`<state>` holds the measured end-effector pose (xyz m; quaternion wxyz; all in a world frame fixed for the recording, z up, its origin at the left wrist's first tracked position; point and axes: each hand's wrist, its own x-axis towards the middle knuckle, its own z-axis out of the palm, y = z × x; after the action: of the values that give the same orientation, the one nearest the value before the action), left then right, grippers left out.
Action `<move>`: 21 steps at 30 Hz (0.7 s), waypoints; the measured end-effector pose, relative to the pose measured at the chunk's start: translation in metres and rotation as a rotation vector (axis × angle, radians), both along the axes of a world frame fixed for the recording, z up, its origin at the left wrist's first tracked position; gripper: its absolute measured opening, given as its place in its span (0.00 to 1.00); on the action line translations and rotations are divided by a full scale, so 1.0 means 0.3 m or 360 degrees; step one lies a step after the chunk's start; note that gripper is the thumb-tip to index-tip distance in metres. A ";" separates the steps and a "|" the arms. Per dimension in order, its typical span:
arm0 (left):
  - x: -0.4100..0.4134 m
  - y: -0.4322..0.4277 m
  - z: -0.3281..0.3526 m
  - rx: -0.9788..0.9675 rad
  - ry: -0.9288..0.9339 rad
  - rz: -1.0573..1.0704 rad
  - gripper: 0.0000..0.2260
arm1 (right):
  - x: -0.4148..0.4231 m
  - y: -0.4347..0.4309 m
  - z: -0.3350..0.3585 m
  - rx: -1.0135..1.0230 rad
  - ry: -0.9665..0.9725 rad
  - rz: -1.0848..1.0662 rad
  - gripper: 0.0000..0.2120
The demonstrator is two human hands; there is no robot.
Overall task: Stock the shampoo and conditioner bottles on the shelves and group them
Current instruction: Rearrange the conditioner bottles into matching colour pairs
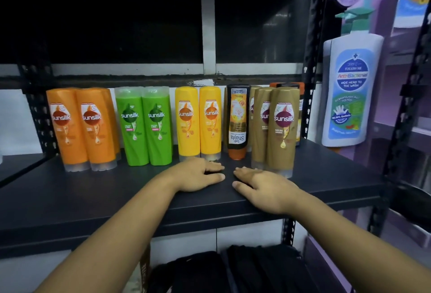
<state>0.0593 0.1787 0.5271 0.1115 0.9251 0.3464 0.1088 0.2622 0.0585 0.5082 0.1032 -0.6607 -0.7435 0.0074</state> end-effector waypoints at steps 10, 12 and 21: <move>0.150 -0.014 0.320 0.0812 -0.0726 0.0076 0.11 | 0.009 -0.011 -0.003 0.0068 0.0063 0.0000 0.31; 0.210 -0.003 0.398 0.1118 -0.0660 0.0112 0.15 | 0.014 -0.009 0.001 0.0074 0.0065 0.0006 0.32; 0.375 0.056 0.474 0.1249 0.0054 0.0452 0.28 | 0.014 -0.018 0.009 0.0118 0.0085 0.0034 0.31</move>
<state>0.1719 0.1956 0.6694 -0.2714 0.8420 0.4046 0.2316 0.2664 0.0532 0.5110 0.1473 -0.6479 -0.7473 -0.0012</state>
